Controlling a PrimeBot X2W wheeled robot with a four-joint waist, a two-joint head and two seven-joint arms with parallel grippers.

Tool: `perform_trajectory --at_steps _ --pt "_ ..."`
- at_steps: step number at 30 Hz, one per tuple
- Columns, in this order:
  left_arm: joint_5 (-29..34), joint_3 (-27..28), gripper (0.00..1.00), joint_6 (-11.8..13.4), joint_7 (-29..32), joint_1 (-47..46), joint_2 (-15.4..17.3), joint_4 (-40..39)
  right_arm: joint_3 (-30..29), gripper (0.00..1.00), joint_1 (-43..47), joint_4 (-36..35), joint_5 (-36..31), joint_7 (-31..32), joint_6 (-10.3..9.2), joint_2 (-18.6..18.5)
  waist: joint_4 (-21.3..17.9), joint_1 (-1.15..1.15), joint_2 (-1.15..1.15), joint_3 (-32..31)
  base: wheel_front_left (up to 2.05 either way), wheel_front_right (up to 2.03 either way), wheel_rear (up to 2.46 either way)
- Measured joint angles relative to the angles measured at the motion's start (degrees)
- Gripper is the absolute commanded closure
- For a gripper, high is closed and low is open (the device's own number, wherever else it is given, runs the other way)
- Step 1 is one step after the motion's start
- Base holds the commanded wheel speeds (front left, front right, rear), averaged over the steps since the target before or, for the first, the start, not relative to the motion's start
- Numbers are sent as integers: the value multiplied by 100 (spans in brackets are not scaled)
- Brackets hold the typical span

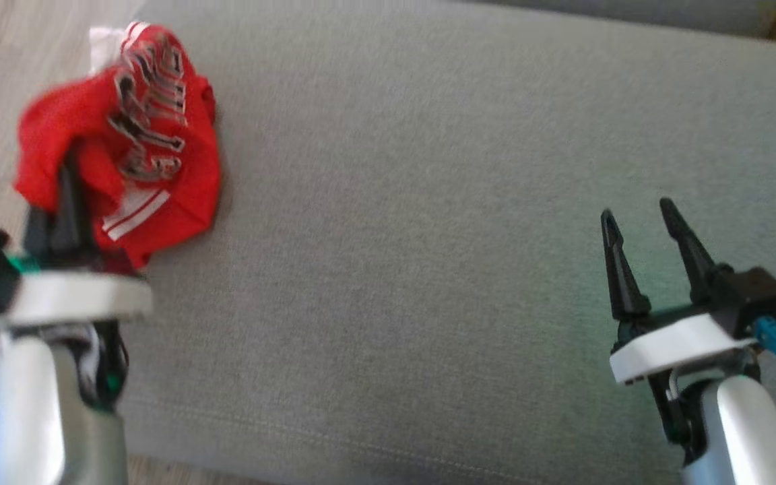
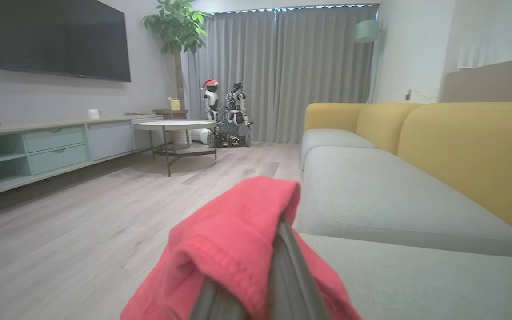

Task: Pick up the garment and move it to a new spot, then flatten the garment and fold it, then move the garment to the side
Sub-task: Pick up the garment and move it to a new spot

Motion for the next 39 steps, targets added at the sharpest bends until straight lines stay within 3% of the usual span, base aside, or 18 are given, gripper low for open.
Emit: perform_trajectory --at_steps 6,11,18,28,35,39 --pt "12 -435 100 -5 133 1010 -15 -693 -46 0 209 62 136 -58 0 82 -239 0 0 -372 0 0 0" --pt "-88 -1143 100 -15 461 1026 -21 -1000 -164 0 307 30 232 -59 0 113 -579 0 0 -437 0 0 0" --pt "-207 -2141 100 -35 608 329 -21 -728 -81 0 191 -31 430 -144 0 126 -1259 0 0 -266 0 0 0" --pt "-378 -3555 100 -55 664 -970 -27 -286 82 0 -164 -51 797 -423 0 126 -2538 0 0 212 0 0 0" --pt "-555 -4009 100 37 658 -1869 -36 -112 229 0 -298 113 1078 -684 0 127 -3255 0 0 603 0 0 0" --pt "-592 -4156 100 107 914 -2195 -51 548 297 0 -343 270 1265 -859 0 127 -3587 0 0 960 0 0 0"
